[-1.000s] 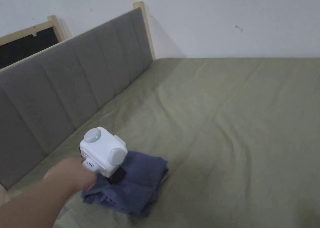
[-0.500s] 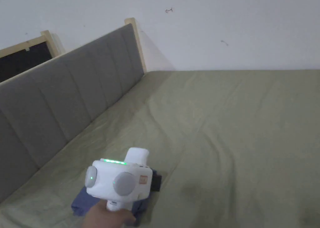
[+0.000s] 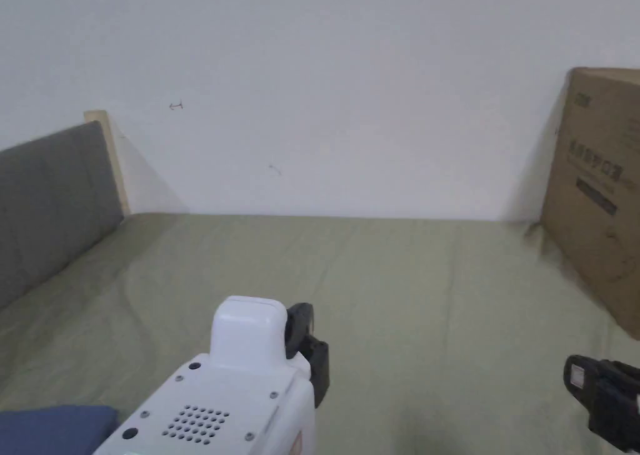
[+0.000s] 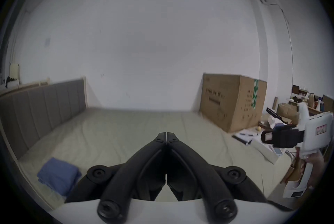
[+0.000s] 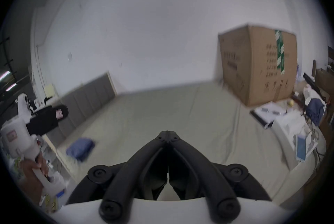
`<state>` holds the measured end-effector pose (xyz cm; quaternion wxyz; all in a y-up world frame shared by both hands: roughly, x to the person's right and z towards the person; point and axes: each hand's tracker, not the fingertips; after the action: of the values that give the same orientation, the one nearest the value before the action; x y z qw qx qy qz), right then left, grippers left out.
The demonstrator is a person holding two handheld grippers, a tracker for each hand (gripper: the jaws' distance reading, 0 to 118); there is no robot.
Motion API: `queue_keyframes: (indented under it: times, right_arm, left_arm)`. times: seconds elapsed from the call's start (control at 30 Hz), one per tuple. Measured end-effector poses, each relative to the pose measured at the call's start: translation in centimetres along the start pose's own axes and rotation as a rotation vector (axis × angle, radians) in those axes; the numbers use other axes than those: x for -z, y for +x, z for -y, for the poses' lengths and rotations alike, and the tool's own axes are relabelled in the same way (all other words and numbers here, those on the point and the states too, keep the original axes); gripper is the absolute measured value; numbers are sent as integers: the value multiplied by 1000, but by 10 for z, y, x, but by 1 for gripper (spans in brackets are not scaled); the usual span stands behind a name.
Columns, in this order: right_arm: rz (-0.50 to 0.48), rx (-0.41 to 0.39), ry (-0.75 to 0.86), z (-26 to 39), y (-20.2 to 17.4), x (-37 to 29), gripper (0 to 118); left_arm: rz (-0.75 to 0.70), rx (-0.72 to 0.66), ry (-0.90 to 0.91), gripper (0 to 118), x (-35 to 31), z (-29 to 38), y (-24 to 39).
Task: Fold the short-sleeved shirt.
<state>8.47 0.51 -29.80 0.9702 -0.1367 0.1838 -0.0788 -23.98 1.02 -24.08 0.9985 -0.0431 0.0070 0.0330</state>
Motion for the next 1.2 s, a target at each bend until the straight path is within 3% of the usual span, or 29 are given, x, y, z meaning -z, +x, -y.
queue_keyframes:
  times: [0.07, 0.17, 0.27, 0.33, 0.6, 0.73, 1.03, 1.07, 1.1, 1.13, 1.2]
  right_arm:
    - [6, -42, 128, -9, -2, -21, 0]
    - [19, -171, 313, -8, -12, -48, 0]
    - [128, -315, 473, 17, -25, -60, 0]
    - [187, -378, 470, 32, -31, -60, 0]
    - [250, -308, 400, 51, -19, -62, 0]
    - [262, -221, 369, 50, -11, -64, 0]
    - [310, -227, 347, 51, -14, -67, 2]
    - [315, -226, 348, 51, -14, -68, 11]
    - [313, -224, 349, 51, -13, -68, 23]
    - [309, -220, 351, 50, -13, -69, 46]
    - [312, -220, 347, 49, -13, -69, 91]
  left_arm:
    - [-13, 34, 63, 0, -13, -10, 13]
    - [-56, 22, 107, 0, -25, -9, 27]
    - [-157, 55, 127, 0, -32, 9, 34]
    - [-150, 60, 138, 0, -38, 21, 30]
    - [-226, 32, 113, 0, -51, 38, 13]
    - [-242, 35, 123, 0, -55, 39, 10]
    - [-214, 57, 139, 3, -58, 38, 17]
    - [-212, 55, 131, 13, -56, 37, 17]
    - [-214, 59, 122, 34, -54, 36, 17]
    - [-213, 61, 117, 67, -53, 36, 17]
    - [-215, 63, 115, 110, -53, 38, 15]
